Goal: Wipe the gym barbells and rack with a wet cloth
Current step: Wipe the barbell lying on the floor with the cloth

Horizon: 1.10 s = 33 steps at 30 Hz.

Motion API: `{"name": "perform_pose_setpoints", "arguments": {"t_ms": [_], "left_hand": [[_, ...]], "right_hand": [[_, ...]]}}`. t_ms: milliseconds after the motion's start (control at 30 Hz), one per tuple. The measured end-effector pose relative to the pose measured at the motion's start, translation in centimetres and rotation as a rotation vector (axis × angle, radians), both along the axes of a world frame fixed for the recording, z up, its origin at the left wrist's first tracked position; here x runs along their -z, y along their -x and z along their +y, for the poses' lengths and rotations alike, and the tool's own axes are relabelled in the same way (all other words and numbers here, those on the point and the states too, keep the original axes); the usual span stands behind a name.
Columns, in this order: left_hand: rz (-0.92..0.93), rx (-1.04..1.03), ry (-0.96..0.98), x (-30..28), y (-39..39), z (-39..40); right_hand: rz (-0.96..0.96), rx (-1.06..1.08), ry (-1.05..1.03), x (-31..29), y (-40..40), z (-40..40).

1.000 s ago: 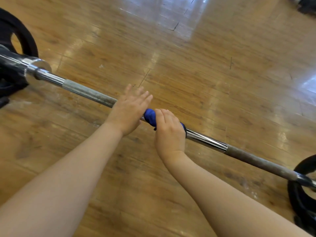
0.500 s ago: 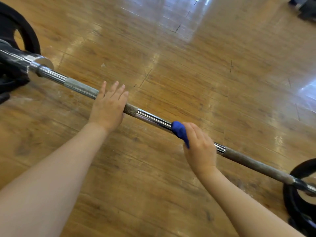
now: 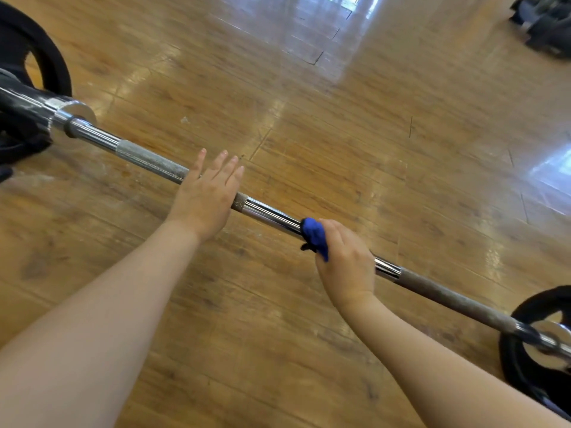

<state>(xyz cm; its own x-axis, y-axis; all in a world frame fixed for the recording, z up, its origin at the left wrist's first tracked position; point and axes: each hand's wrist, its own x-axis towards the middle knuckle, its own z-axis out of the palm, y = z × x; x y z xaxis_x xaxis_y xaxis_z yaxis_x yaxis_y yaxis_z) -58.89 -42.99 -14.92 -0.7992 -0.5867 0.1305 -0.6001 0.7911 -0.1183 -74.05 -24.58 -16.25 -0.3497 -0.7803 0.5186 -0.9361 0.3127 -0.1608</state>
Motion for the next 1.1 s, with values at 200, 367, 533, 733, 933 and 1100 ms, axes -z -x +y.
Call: {"name": "perform_pose_setpoints", "arguments": {"t_ms": [200, 367, 533, 733, 933, 1100], "left_hand": [[0.109, 0.06, -0.065, 0.5, 0.0, -0.4], [0.133, 0.094, -0.043, 0.8, -0.3, -0.9], [0.102, 0.083, -0.022, 0.6, -0.2, -0.5], [0.002, 0.141, -0.03, 0.2, 0.3, -0.3], [-0.089, 0.396, 0.066, -1.2, 2.7, 1.7], [-0.185, 0.515, 0.031, -2.8, 5.9, 4.9]], "right_hand": [[-0.029, -0.043, -0.086, -0.7, -5.4, -7.4], [0.04, -0.057, -0.138, -0.9, -5.9, -8.5], [0.011, -0.086, -0.13, -0.5, -2.7, -4.2], [0.054, -0.025, -0.288, -1.7, 2.9, 5.3], [0.037, 0.017, -0.4, -2.2, 5.1, 9.1], [0.047, -0.035, -0.503, -3.0, 5.3, 9.0]]}}
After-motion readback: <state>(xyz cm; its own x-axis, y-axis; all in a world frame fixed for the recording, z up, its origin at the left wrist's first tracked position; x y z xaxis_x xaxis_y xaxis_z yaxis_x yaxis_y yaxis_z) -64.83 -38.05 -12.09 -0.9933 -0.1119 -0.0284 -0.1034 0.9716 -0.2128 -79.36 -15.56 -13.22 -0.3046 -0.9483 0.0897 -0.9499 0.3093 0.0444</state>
